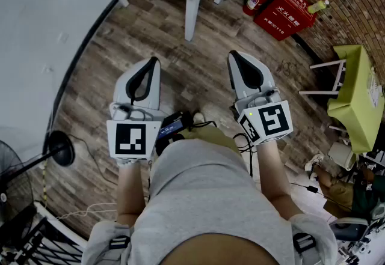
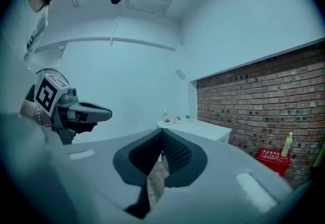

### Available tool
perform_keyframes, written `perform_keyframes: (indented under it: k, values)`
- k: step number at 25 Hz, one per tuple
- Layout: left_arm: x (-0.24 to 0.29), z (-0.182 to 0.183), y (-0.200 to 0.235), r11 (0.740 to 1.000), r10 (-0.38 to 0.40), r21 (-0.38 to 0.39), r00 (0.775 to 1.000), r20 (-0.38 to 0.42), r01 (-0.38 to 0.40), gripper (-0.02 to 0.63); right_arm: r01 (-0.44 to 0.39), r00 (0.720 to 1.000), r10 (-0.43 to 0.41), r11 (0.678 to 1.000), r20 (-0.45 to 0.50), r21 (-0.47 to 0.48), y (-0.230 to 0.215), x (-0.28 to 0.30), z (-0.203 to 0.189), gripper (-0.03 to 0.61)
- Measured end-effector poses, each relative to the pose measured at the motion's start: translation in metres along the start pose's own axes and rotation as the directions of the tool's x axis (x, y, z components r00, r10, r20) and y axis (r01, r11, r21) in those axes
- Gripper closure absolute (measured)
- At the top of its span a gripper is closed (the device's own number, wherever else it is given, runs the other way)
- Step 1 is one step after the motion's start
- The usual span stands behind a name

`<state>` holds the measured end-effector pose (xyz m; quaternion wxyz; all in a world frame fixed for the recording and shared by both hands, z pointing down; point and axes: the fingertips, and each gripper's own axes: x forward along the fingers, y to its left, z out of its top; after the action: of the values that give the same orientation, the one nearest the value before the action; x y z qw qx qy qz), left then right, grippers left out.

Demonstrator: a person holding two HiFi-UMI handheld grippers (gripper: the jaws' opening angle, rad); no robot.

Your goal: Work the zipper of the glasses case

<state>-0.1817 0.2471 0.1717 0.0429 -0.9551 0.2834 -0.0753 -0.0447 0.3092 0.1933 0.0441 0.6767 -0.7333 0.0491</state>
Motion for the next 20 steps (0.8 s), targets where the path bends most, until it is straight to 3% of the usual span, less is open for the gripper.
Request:
perform_keyframes:
  k: [14, 20]
  values:
    - [0.0029, -0.006, 0.0027, 1.0, -0.002, 0.008, 1.0, -0.015, 0.002, 0.598, -0.001, 1.0, 0.001, 1.0, -0.009, -0.002, 0.0013, 0.0039, -0.0038, 0.578]
    - [0.0045, -0.0059, 0.0019, 1.0, 0.003, -0.004, 1.0, -0.015, -0.003, 0.594, 0.003, 1.0, -0.003, 0.999, 0.004, 0.049, -0.0004, 0.0033, -0.0028, 0.577]
